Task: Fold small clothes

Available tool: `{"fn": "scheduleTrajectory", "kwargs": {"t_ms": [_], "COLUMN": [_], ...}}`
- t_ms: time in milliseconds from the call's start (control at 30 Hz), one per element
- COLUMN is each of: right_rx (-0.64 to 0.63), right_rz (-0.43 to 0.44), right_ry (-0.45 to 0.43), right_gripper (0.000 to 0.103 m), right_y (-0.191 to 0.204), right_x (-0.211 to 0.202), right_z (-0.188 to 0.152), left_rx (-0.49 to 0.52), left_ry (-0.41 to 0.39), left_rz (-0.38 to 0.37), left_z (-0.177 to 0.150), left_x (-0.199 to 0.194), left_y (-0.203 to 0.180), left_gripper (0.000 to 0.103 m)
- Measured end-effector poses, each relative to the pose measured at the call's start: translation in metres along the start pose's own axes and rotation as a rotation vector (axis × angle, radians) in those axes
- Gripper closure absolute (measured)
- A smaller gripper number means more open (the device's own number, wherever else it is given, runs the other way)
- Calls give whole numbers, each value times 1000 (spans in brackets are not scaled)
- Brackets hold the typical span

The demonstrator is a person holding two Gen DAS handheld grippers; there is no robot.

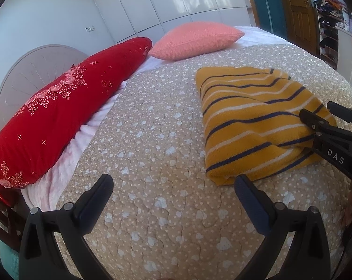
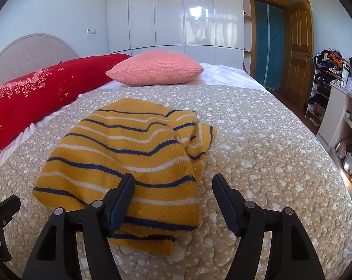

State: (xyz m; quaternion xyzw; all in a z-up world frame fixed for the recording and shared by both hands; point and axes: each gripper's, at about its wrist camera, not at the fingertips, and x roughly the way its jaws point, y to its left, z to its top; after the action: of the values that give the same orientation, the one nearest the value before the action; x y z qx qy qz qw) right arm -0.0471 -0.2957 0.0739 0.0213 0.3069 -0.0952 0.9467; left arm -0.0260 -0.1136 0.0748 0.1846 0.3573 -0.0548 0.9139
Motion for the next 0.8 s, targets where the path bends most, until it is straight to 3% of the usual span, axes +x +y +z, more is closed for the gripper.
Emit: {"fn": "scheduleTrajectory", "kwargs": {"t_ms": [800], "right_rx": [11], "right_rz": [-19], "right_ry": [24], "right_gripper": [26], "right_y": [-5], "right_x": [5], "right_z": [-2], "left_rx": [26], "left_ry": [38], "left_rz": [-27], "left_z": [-5], "left_x": [6], "left_y": [-8], "left_gripper": [0]}}
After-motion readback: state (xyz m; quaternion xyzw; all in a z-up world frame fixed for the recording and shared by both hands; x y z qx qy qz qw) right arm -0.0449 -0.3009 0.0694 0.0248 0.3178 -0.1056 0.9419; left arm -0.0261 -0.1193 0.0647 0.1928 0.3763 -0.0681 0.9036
